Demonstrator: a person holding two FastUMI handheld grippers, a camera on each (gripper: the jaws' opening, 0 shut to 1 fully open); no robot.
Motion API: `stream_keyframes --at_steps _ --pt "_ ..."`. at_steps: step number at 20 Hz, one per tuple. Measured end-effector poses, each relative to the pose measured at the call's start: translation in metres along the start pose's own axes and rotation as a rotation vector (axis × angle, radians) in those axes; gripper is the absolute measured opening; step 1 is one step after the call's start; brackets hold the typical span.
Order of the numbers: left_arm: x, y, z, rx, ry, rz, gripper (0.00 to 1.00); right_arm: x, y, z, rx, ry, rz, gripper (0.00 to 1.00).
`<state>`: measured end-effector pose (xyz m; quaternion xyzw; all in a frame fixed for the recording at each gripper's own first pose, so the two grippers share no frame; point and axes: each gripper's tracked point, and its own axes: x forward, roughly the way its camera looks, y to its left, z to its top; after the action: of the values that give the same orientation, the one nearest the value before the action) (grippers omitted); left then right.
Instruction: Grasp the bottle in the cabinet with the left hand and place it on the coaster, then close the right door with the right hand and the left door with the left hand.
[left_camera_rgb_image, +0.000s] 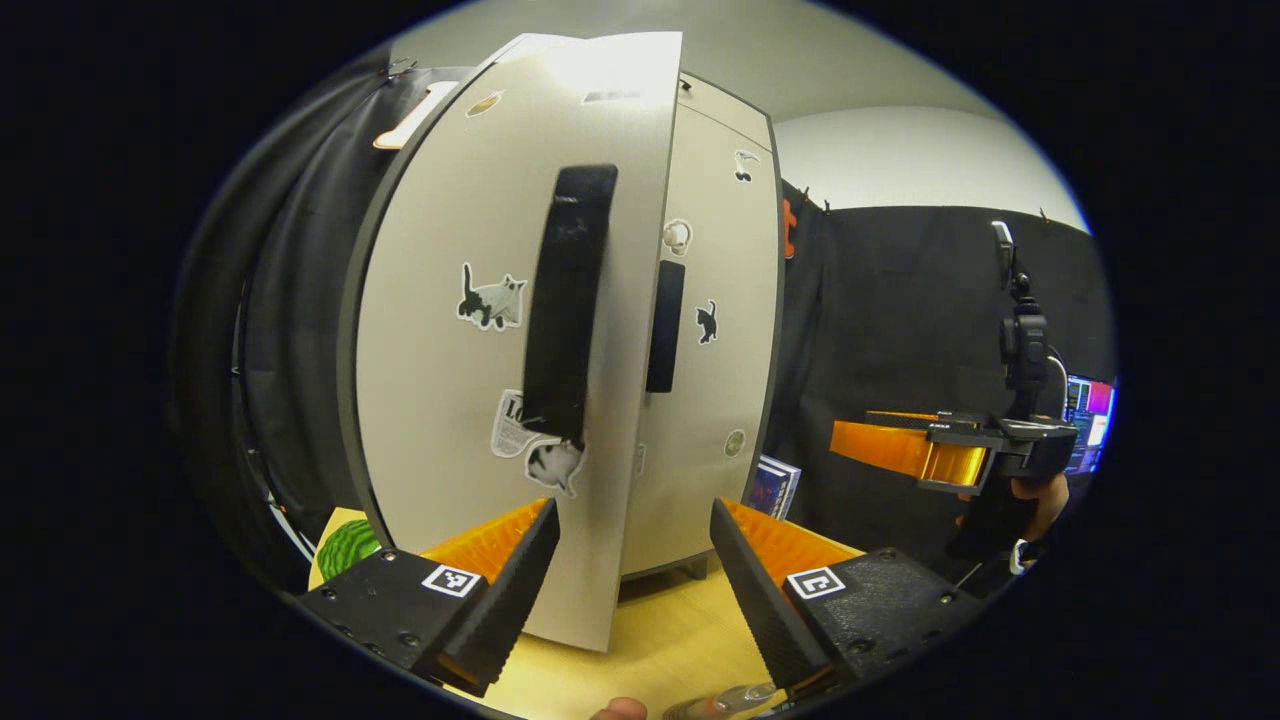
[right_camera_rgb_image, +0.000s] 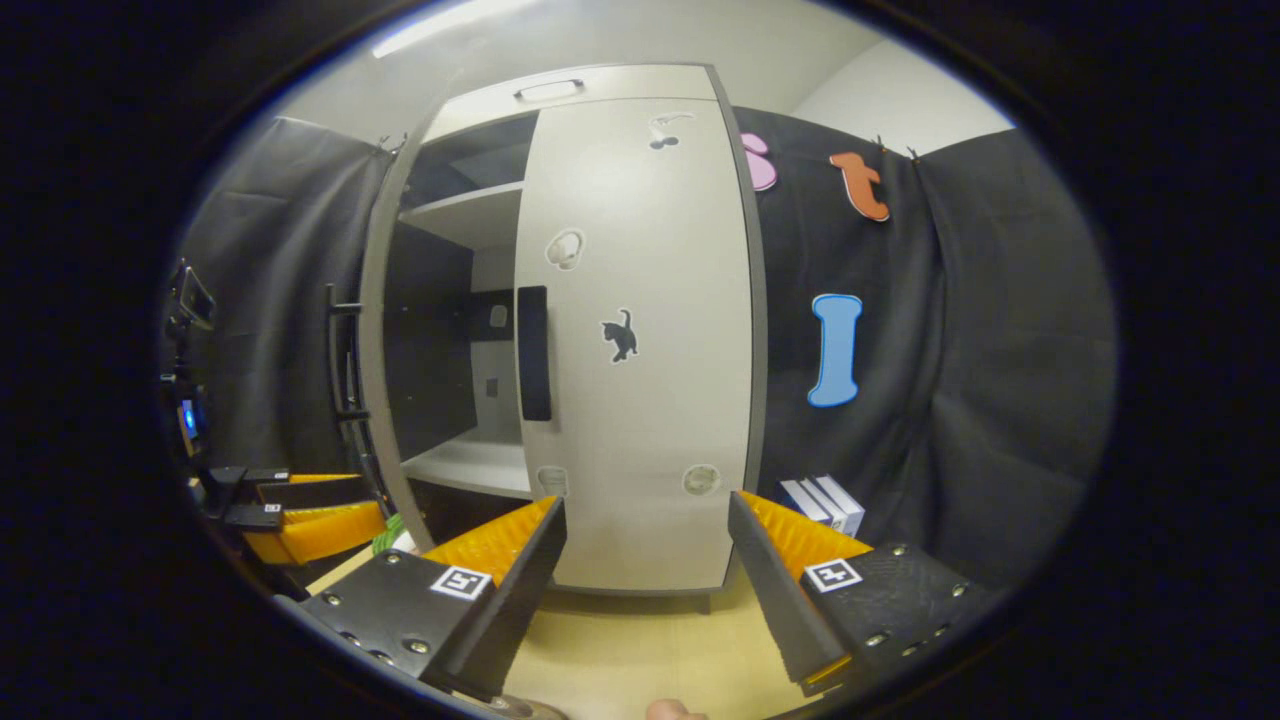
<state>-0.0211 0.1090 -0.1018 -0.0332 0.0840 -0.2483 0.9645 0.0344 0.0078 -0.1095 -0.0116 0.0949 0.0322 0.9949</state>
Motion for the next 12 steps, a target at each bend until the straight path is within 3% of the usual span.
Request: stream_keyframes --at_steps 12 --pt "0.0107 -0.0004 0.0014 -0.027 0.006 0.031 0.96 0.0013 -0.0019 -0.0008 -0.012 0.003 0.009 0.98"
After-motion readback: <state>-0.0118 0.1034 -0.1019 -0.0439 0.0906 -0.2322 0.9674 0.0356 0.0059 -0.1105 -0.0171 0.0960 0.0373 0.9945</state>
